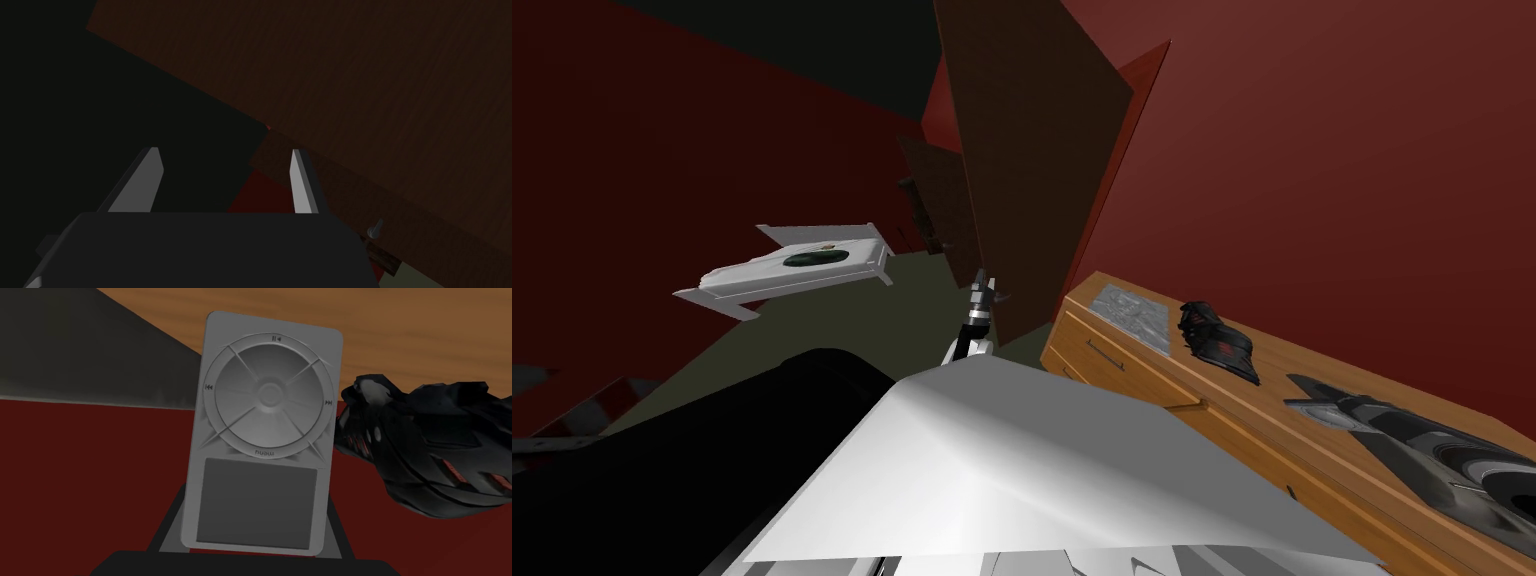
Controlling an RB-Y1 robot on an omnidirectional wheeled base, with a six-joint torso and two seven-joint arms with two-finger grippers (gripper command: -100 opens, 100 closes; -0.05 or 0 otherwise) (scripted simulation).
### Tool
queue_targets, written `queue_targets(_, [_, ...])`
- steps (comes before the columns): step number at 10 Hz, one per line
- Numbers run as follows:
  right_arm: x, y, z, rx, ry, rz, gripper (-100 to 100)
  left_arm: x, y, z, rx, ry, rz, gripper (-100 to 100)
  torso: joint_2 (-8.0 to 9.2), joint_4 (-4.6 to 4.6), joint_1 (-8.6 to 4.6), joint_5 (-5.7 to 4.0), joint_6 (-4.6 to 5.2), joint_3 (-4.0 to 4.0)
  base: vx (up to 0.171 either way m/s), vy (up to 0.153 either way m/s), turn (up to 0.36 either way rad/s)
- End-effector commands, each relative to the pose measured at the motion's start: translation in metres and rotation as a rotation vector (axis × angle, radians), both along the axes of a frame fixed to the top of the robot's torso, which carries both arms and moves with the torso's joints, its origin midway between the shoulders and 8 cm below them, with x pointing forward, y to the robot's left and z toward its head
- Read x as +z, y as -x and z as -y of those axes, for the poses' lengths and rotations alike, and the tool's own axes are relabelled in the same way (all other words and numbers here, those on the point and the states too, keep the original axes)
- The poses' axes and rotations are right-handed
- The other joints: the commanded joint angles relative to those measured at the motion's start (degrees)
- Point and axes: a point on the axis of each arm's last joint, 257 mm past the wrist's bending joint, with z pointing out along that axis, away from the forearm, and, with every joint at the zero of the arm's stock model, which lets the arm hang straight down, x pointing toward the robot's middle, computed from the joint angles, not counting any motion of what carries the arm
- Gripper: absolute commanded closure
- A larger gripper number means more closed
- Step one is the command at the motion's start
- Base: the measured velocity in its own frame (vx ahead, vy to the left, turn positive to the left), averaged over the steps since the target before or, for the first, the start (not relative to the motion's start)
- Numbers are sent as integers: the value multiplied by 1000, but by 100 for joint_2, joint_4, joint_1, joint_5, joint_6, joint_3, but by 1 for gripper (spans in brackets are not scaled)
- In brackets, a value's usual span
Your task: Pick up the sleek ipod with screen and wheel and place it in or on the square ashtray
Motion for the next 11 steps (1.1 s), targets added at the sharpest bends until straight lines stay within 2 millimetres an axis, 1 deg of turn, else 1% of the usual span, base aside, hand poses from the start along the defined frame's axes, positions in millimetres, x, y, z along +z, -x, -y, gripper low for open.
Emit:
queue_targets(1, [-11,7,-12,18,-11,-29,100,0,0,0,0,0,0,0,0,0,0,0,0,0,11,-6,-11])
queue_targets(2, [-11,0,-20,38,-18,-23,100,0,0,0,0,0,0,0,0,-9,8,-22,1,-5,7,1,-15])
queue_targets(3, [-11,0,-20,38,-18,-23,100,0,0,0,0,0,0,0,-3,-16,12,-40,-8,-9,-2,9,-2])
queue_targets(4, [-8,11,-13,-19,-25,5,100,0,0,0,0,0,0,0,-6,-20,15,-53,-14,-13,-41,-73,164])
queue_targets(6, [-1,17,-14,-36,-5,1,100,0,0,0,0,0,0,0,4,-16,-30,-65,-14,-7,-33,-75,85])
queue_targets(7, [-7,20,-22,-21,-14,-15,100,0,0,0,0,0,0,0,1,-18,-21,-65,-4,-8,-2,-6,-37])
queue_targets(8, [-10,16,-34,3,-24,-17,100,0,0,0,0,0,0,0,-2,-19,-4,-64,-3,-10,2,10,-31])
queue_targets(9, [-10,16,-34,3,-24,-17,100,0,0,0,0,0,0,0,-7,-20,5,-65,-14,-14,4,8,0])
queue_targets(10, [-5,27,-25,-56,-27,7,100,0,0,0,0,0,0,0,-13,-24,10,-72,-21,-18,-32,-61,170])
queue_targets(11, [0,29,-24,-65,-17,9,100,0,0,0,0,0,0,0,-8,-22,-14,-76,-29,-15,-41,-88,161])
